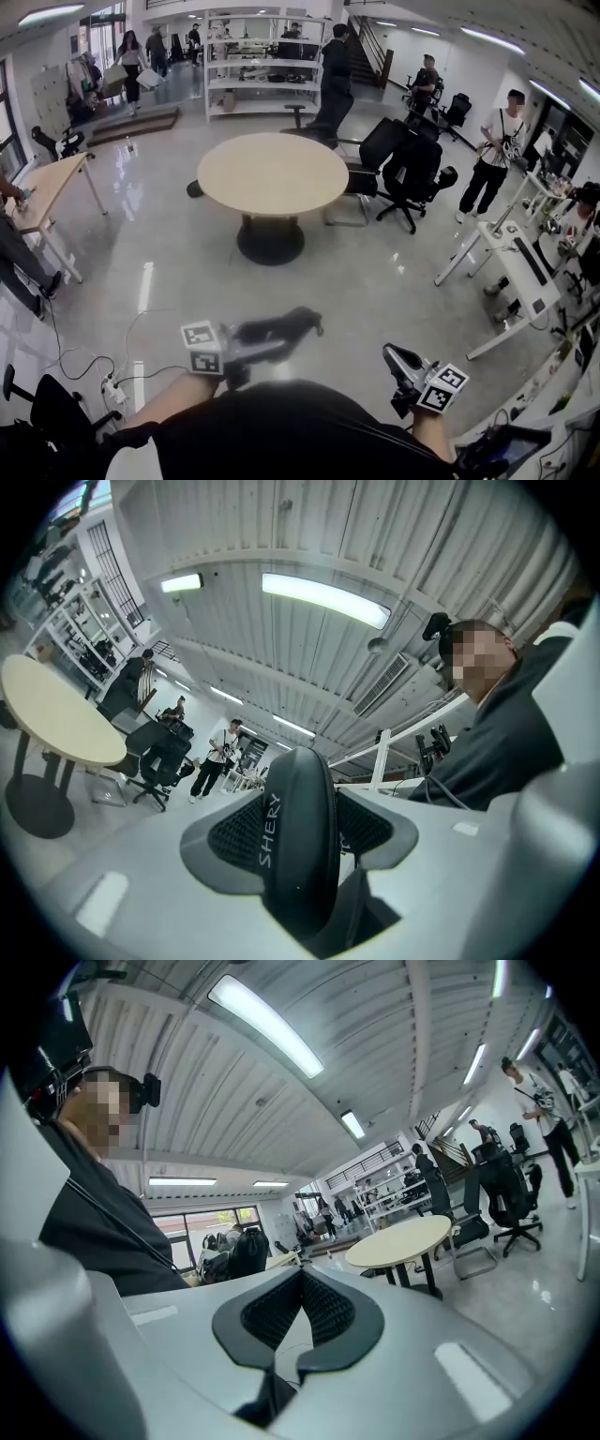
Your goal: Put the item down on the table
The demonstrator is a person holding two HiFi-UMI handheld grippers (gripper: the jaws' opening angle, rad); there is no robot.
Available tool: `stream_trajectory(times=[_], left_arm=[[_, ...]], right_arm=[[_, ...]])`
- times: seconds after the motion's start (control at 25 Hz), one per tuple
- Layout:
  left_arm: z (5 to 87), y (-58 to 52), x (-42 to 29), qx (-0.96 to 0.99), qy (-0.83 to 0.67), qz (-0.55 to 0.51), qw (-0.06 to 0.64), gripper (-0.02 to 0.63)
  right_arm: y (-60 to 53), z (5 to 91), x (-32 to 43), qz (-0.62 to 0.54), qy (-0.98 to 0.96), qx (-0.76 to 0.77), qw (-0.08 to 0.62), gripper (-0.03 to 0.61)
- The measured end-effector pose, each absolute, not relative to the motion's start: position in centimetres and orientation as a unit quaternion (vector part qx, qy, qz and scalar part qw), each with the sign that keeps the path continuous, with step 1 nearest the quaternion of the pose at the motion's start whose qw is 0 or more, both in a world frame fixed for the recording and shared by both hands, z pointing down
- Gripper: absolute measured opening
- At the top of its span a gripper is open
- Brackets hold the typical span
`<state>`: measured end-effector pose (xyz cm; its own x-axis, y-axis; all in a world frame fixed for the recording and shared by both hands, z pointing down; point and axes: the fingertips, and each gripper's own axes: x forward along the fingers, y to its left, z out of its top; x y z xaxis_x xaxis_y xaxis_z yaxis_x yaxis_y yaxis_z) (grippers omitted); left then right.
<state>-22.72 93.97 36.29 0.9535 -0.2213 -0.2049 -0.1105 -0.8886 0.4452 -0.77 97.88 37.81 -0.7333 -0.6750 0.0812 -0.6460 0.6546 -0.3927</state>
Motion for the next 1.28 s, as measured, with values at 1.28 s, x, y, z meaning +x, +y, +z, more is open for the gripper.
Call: stream_trajectory(times=[1.28], left_arm=[[35.0, 56.4, -23.6, 0.968, 0.002, -0.124, 0.217, 0.245]], right_arm=[[65.2, 35.3, -2.6, -0.165, 0.872, -0.459, 0.029, 0.014]])
